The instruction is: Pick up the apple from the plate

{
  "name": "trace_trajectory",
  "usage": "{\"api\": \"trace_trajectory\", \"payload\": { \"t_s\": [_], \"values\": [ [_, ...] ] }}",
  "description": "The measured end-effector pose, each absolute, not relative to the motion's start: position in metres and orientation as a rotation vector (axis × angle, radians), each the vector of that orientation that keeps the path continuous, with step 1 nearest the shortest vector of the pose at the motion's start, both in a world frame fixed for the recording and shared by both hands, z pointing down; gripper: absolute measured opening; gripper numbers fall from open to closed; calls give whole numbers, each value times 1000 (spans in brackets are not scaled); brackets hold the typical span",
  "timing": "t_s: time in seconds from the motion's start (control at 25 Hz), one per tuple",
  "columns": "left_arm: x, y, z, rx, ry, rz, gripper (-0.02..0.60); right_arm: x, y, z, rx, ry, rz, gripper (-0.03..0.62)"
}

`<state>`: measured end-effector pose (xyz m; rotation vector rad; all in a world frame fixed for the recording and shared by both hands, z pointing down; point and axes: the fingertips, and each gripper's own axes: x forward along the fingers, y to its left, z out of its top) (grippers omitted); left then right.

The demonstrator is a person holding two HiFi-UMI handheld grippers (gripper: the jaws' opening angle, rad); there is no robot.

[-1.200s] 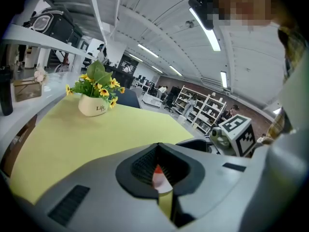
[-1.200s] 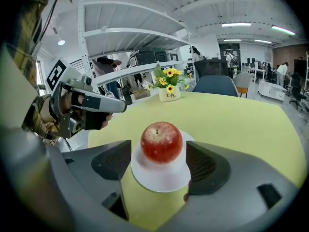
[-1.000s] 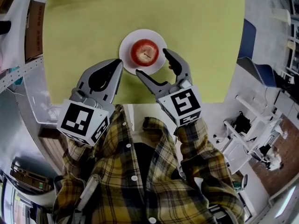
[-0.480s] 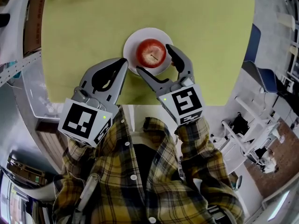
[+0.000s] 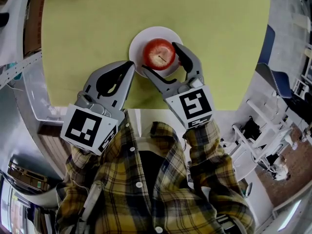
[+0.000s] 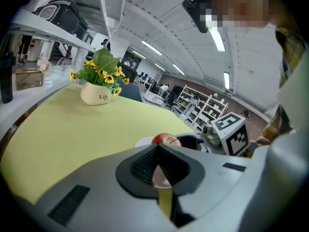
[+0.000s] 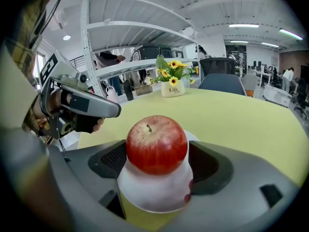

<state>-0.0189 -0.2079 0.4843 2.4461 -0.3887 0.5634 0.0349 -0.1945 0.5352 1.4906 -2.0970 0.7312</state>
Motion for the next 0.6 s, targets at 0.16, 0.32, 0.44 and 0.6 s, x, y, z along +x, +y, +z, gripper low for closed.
{"api": "trace_trajectory", "payload": {
  "t_s": [0.16,0.32,0.44,0.6],
  "values": [
    [-18,-207,486,2444,-388,564,8,33,-194,536,1484,-2102,747,391],
    [-18,-208,486,2443,-388,563,8,33,-194,537,1483,-2109,760,390],
    [-18,-207,485,2443,-388,560,8,33,-195,537,1492,-2109,763,390],
    [-17,-207,482,2447,-388,554,8,33,-195,536,1488,-2101,765,388]
  ]
}}
